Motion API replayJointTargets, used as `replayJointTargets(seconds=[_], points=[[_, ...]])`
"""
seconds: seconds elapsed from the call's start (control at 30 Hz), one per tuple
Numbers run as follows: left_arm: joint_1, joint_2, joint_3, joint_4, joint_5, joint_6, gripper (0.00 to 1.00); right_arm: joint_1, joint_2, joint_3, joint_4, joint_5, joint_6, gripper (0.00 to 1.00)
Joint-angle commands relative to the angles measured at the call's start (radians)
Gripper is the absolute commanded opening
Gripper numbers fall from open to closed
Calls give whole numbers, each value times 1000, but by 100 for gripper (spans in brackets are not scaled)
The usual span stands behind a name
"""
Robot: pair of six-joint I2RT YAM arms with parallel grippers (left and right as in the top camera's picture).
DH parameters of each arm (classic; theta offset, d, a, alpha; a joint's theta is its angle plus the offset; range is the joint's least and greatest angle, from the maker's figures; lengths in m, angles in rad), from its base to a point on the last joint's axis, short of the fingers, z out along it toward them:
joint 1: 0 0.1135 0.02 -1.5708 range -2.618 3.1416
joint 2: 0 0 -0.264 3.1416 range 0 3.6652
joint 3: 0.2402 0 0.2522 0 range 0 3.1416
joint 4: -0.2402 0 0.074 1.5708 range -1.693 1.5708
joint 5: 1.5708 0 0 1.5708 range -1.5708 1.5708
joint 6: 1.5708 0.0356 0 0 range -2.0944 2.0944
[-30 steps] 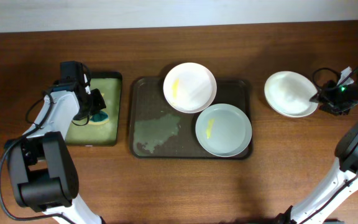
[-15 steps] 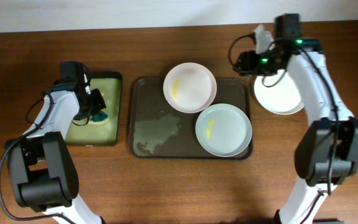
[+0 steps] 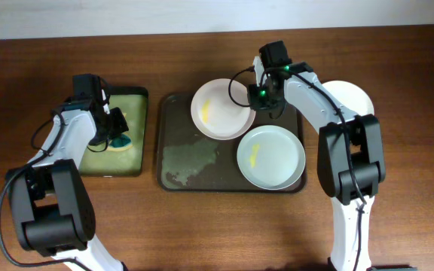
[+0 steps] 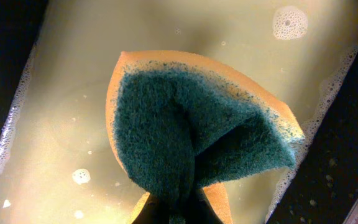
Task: Clean dirty plates on tray and stack at the side
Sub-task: 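Return the right gripper to the tray and grasp the pink plate rim, then scrub the pink plate with the sponge in the left gripper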
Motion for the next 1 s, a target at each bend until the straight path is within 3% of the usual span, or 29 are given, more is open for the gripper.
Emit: replayJointTargets(seconds=[0.0,0.13,0.3,0.4,0.6,0.7,0.97], points=[[6,13,0,2,9,16,0,53,13,2,-21,-30,9,4],[6,-2,2,-5,87,50,0,138,13,2,-78,-47,10,4],[-14,-168,2,-50,95,50,0,212,13,2,-129,-43,55,4],[-87,-216,2,-85,228,49,0,212,13,2,-130,21,72,4],[-317,-189,-8,-83,267,3,0,210,13,2,-148,47,74,5],[-397,-139,-13,-41,218,-120,0,199,13,2,-153,14,137,4],[-415,-2,-13,-5,214,-182,0,199,13,2,-174,-2,238,4]])
